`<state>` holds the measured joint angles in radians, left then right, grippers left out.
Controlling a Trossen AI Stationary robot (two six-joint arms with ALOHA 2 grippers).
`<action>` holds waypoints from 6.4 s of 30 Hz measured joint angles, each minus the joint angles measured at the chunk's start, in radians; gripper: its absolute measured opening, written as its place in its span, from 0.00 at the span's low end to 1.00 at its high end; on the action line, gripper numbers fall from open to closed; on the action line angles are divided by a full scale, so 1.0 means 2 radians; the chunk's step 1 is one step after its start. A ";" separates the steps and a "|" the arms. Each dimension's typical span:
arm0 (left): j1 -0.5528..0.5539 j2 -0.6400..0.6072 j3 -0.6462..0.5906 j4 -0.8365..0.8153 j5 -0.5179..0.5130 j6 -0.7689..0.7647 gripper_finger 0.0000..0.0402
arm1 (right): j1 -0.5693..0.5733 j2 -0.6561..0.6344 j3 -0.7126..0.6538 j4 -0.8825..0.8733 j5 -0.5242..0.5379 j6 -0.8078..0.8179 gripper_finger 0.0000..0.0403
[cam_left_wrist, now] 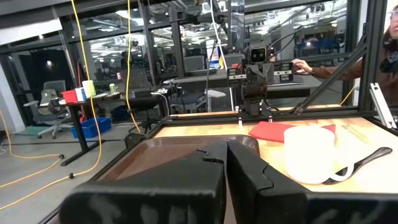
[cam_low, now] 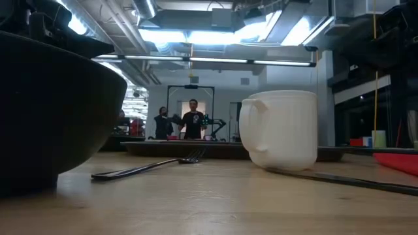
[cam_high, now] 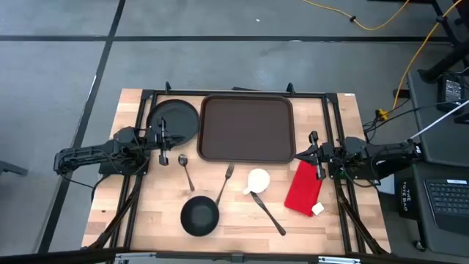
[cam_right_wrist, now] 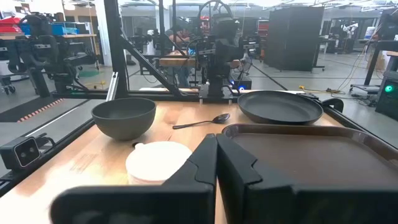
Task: Set up tray
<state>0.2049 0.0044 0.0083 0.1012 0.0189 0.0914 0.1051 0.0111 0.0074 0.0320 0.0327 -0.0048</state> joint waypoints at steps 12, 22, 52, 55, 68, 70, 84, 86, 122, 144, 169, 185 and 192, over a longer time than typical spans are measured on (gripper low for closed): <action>0.000 0.000 0.000 0.000 0.000 0.000 0.01 | 0.000 0.000 0.000 0.000 0.000 0.000 0.03; 0.000 0.000 0.000 0.000 0.000 0.000 0.01 | 0.000 0.000 0.000 0.000 0.000 0.000 0.03; 0.000 0.000 0.000 0.000 0.000 0.000 0.01 | 0.000 0.000 0.000 0.000 0.000 0.000 0.03; 0.000 0.000 0.000 0.000 0.000 0.000 0.01 | 0.000 0.000 0.000 0.000 0.000 0.000 0.03; 0.000 0.000 0.000 0.000 0.000 0.000 0.01 | 0.000 0.000 0.000 0.000 0.000 0.000 0.03; 0.000 0.000 0.000 0.000 0.000 0.000 0.01 | 0.000 0.000 0.000 0.000 0.000 0.000 0.03; 0.000 0.000 0.000 0.000 0.000 0.000 0.01 | 0.000 0.000 0.000 0.000 0.000 0.000 0.03; 0.000 0.000 0.000 0.000 0.000 0.000 0.01 | 0.000 0.000 0.000 0.000 0.000 0.000 0.03; 0.000 0.000 0.000 0.004 -0.004 0.000 0.01 | 0.000 0.012 0.000 0.018 0.124 0.016 0.01; -0.001 0.298 0.119 0.109 0.001 -0.022 0.00 | 0.000 0.203 0.054 0.133 0.141 0.023 0.00; -0.103 0.381 0.164 0.111 -0.060 0.022 0.01 | 0.071 0.519 0.300 -0.067 0.151 0.080 0.02; -0.116 0.381 0.164 0.109 -0.043 0.022 0.01 | 0.095 0.600 0.413 -0.156 0.119 0.126 0.06; -0.116 0.381 0.164 0.109 -0.043 0.022 0.01 | 0.093 0.600 0.445 -0.212 0.110 0.191 0.02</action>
<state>-0.0273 0.7670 0.3359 0.3183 -0.0669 0.1357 0.2909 1.2110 0.8982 -0.3915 0.2528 0.3774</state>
